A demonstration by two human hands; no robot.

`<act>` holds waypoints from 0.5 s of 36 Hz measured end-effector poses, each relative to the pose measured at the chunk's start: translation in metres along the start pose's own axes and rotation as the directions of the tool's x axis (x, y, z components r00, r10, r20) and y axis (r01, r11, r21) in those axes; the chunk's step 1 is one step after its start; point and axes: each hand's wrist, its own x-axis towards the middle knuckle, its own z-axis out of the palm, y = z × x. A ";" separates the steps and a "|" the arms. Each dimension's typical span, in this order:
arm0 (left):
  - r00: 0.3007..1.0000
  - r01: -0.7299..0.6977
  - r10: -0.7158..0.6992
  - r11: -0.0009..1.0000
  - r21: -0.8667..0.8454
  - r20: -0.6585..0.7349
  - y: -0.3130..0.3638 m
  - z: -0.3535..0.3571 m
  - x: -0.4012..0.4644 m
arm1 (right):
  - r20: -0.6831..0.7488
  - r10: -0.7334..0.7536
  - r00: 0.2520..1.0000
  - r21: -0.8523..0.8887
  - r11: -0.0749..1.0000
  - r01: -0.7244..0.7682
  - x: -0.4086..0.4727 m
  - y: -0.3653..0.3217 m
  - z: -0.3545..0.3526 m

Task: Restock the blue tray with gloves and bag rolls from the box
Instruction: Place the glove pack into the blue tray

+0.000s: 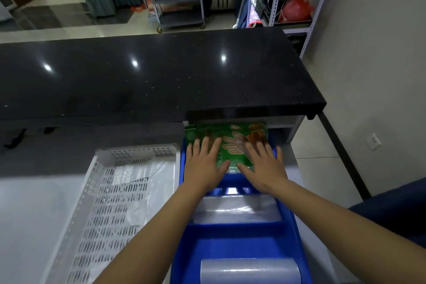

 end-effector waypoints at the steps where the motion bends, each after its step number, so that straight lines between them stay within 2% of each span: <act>1: 0.999 0.012 -0.013 1.000 0.028 0.034 0.000 0.003 0.003 | 0.001 -0.007 1.000 -0.008 1.000 0.007 0.002 0.000 -0.001; 4: 0.996 0.027 -0.031 0.998 0.048 0.080 -0.003 0.009 0.006 | 0.032 -0.016 0.999 -0.033 0.999 0.017 0.002 0.003 -0.004; 11: 0.996 -0.004 -0.001 0.998 0.058 0.086 -0.009 0.008 -0.001 | 0.058 0.010 0.998 -0.107 0.994 -0.004 0.003 0.000 -0.013; 18: 0.995 -0.058 0.058 0.998 0.003 0.080 -0.018 -0.002 -0.013 | -0.005 0.101 0.995 -0.038 0.994 -0.101 -0.014 -0.008 -0.013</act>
